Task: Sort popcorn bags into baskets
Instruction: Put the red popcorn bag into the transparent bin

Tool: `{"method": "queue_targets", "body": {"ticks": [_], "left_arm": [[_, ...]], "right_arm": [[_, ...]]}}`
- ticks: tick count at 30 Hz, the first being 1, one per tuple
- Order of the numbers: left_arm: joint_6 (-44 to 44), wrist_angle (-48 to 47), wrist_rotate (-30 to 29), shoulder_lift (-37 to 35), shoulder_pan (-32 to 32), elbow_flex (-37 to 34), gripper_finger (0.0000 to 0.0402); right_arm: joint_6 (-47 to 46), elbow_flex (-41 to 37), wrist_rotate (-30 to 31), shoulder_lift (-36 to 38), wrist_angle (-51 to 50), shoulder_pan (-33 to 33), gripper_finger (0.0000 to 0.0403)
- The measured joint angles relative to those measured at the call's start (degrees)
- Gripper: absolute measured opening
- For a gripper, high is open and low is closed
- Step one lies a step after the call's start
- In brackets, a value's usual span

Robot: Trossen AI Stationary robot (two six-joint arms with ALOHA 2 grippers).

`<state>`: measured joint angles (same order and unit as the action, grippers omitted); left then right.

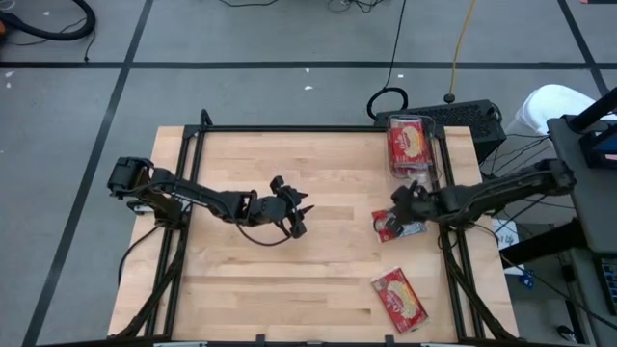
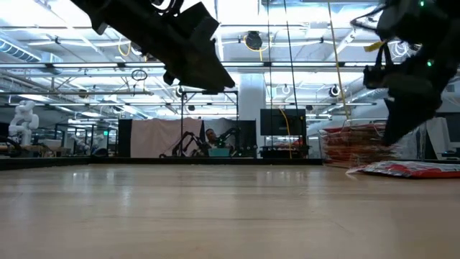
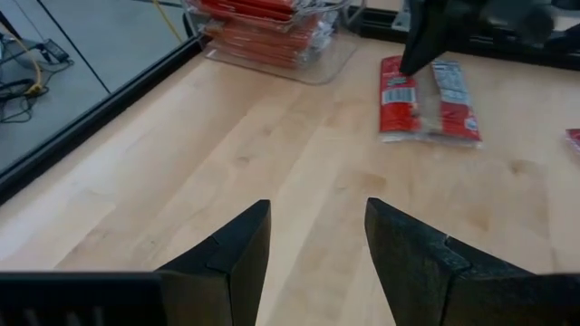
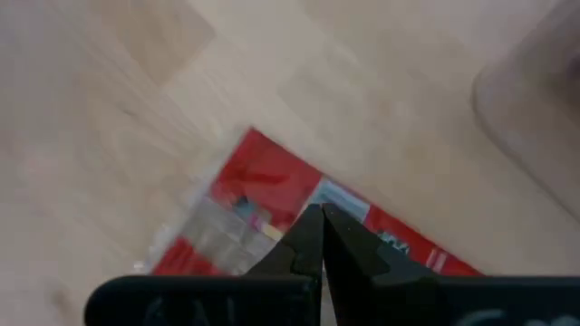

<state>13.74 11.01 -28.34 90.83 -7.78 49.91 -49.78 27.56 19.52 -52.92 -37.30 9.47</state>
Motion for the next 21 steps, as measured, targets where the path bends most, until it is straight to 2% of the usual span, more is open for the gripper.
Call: {"method": "queue_targets", "body": {"ticks": [8,15,21], "left_arm": [[2.15,0.08,-0.04,0.0,-2.05,0.0,0.0186],[2.97,0.57,-0.17,0.0,-3.52,-0.02,0.0186],[2.9,2.76,-0.16,1.58,-4.47,-0.03,0.0186]], "right_arm": [[-5.39,-2.13,0.56,-12.79,11.36,5.3,0.0004],[-6.45,-2.01,1.3,-23.07,30.39,7.98,0.0004],[-3.62,-0.5,3.9,-31.63,45.91,8.66,0.0004]]}}
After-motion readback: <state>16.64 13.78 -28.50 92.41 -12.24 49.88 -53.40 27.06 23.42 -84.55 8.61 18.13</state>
